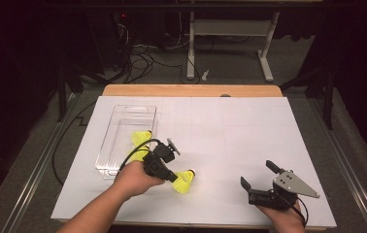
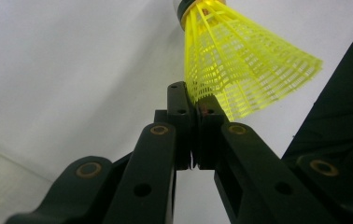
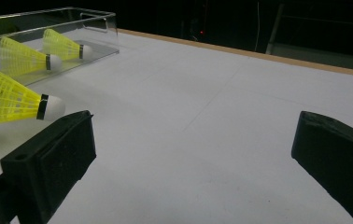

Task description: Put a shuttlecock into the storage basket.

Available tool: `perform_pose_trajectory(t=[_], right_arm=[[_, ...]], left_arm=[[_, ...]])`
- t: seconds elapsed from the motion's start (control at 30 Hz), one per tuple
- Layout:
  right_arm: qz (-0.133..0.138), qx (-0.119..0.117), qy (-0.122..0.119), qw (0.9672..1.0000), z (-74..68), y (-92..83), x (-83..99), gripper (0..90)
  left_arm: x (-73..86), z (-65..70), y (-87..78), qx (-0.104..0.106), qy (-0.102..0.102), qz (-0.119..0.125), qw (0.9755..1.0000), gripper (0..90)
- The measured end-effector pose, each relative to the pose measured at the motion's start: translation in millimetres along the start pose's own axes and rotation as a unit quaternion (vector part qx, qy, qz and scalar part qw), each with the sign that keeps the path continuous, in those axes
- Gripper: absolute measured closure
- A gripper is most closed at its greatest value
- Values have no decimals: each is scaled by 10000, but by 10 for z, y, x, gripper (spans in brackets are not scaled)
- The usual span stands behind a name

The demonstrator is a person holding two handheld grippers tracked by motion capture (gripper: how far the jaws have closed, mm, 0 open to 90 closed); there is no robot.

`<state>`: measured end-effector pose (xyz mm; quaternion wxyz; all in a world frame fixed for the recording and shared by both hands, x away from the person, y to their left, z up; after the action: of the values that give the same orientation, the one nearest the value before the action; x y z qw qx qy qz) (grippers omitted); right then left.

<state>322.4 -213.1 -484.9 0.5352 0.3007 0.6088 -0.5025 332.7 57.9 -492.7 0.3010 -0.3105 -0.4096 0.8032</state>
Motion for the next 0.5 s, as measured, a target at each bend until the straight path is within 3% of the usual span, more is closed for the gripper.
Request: perform_pose_trajectory(t=[0.5], right_arm=[[20, -2, 7, 10000, -18, 8, -2, 2]], left_arm=[[65, -54, -154, -8, -90, 199, 9998, 876]])
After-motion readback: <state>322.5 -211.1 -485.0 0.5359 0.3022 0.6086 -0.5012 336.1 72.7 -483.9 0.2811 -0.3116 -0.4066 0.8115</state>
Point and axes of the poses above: each handheld gripper's, and its own axes: y roughly forward along the jaws, x roughly out of its underside, z roughly to its right, the point moved 9 cm from there along y, roughly forward along the jaws, and after that the axes turned 11 degrees about x, right-handed, at the moved point
